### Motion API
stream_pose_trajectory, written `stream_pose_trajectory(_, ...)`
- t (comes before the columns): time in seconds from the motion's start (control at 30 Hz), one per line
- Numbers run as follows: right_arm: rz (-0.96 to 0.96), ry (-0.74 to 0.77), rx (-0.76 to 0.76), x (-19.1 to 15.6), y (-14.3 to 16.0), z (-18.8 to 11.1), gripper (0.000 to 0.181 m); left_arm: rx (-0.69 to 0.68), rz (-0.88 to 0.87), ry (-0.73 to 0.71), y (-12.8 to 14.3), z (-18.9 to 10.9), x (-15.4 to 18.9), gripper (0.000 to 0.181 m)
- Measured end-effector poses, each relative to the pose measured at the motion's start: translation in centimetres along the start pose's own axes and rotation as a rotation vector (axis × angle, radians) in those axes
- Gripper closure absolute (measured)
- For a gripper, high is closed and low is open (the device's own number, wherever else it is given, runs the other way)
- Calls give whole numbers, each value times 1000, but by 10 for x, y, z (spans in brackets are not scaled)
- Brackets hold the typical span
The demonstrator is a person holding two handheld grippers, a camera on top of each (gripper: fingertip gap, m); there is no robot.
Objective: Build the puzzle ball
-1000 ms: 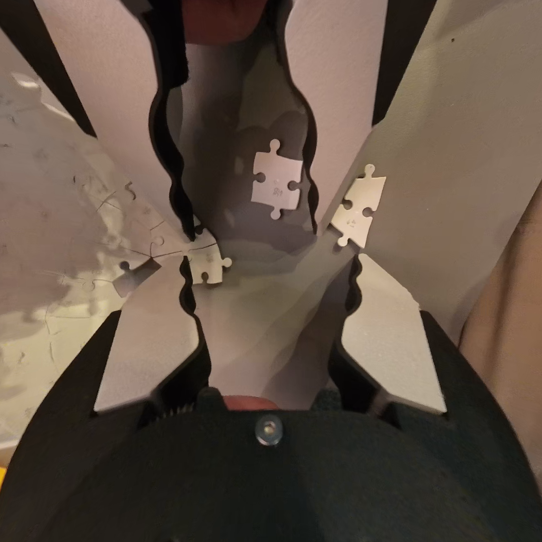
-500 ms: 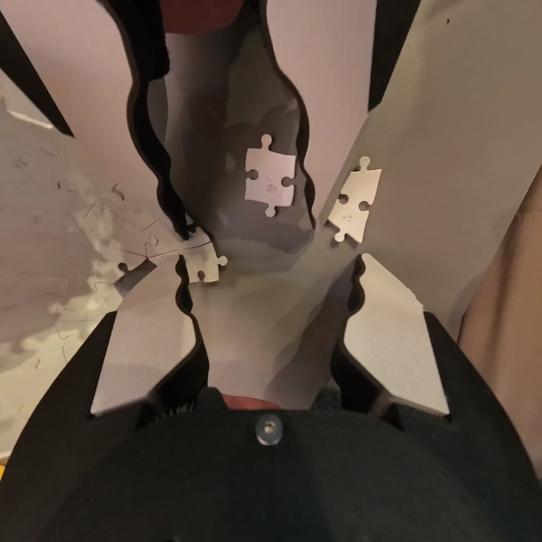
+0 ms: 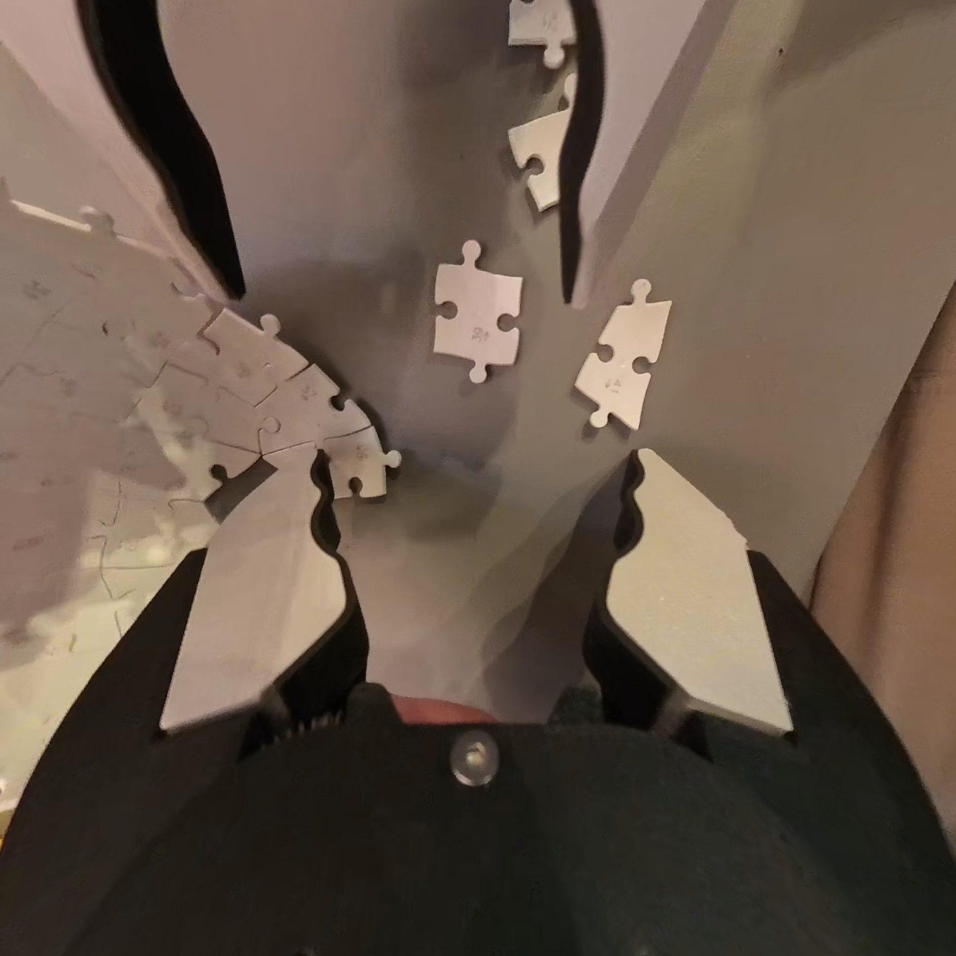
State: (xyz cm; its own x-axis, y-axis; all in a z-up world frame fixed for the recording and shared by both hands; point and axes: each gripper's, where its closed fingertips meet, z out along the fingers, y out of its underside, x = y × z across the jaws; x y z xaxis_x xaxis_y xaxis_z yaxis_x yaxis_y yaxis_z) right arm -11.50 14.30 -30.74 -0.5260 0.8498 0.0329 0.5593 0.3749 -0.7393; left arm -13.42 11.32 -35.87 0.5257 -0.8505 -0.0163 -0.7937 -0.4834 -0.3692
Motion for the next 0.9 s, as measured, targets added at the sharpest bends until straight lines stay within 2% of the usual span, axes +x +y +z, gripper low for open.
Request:
stream_pose_trajectory(0.03, -2, 17, -17, 1, 2, 3, 111, 5, 0, 0, 0, 0, 0, 76)
stream_pose_trajectory(0.2, -4, 20, -91, -3, 9, 28, 109, 1, 11, 4, 0, 0, 0, 76)
stream_pose_trajectory(0.3, 6, 31, -80, -6, 10, 16, 112, 6, 12, 4, 0, 0, 0, 76)
stream_pose_trajectory(0.43, 115, 73, -54, 2, 14, -10, 116, 11, 15, 5, 0, 0, 0, 75)
stream_pose_trajectory(0.6, 379, 147, -32, 18, 27, -23, 131, 26, 13, 4, -1, 0, 0, 75)
stream_pose_trajectory(0.7, 507, 123, -31, 16, 36, -25, 132, 34, 10, 3, -1, 0, 0, 75)
stream_pose_trajectory(0.9, 486, 126, -106, -2, 53, -24, 133, 38, 17, 5, -1, 0, 1, 75)
